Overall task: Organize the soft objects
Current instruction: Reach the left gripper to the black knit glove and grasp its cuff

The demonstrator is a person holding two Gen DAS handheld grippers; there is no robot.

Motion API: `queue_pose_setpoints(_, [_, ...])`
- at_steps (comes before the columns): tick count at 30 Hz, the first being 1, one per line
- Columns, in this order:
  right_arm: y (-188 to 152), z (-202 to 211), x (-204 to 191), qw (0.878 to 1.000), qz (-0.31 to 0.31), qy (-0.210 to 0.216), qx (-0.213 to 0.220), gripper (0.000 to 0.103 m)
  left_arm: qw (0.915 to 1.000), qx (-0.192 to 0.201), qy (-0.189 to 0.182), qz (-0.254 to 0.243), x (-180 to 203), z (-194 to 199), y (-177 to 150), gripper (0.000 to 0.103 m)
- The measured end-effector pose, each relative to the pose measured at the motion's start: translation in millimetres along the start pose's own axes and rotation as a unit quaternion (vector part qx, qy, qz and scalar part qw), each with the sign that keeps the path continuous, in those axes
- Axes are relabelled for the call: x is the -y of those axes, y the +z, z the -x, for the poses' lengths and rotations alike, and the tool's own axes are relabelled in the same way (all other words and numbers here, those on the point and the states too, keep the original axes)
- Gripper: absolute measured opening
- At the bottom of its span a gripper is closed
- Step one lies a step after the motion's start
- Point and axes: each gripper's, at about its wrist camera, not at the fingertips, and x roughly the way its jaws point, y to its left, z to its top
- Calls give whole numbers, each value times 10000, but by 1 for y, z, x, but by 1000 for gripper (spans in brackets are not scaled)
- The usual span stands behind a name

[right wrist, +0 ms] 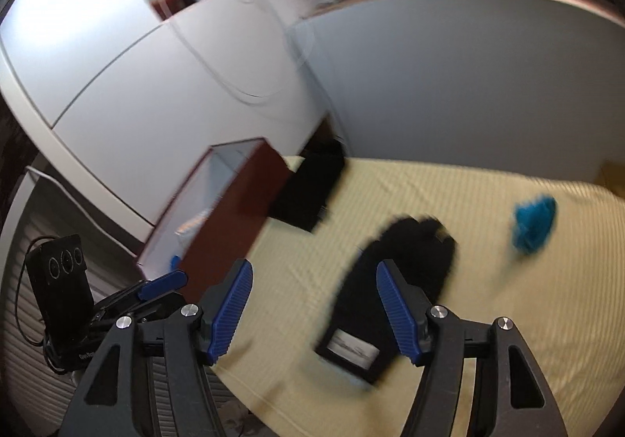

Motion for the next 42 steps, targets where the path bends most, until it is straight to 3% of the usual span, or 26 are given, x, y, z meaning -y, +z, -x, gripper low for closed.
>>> queue_pose_setpoints(6, [-29,-8,46,9980,-534,1,-343,63,9994,-319,-151,72,10,-31,-15,56])
queue_pose_setpoints(17, [-60,-27,76,9932,-1005,83,-574,63,9959,-867,-254,81,17,-77,-29,57])
queue_pose_setpoints(28, [-57,-61,79,9890,-1207,251,-813,57,9930,-1155,-238,75,21,-111,-33,57])
queue_pose_setpoints(42, [-45,-71,80,9895,-1167,115,-845,46,9921,-1229,-254,-5,22,-138,-22,54])
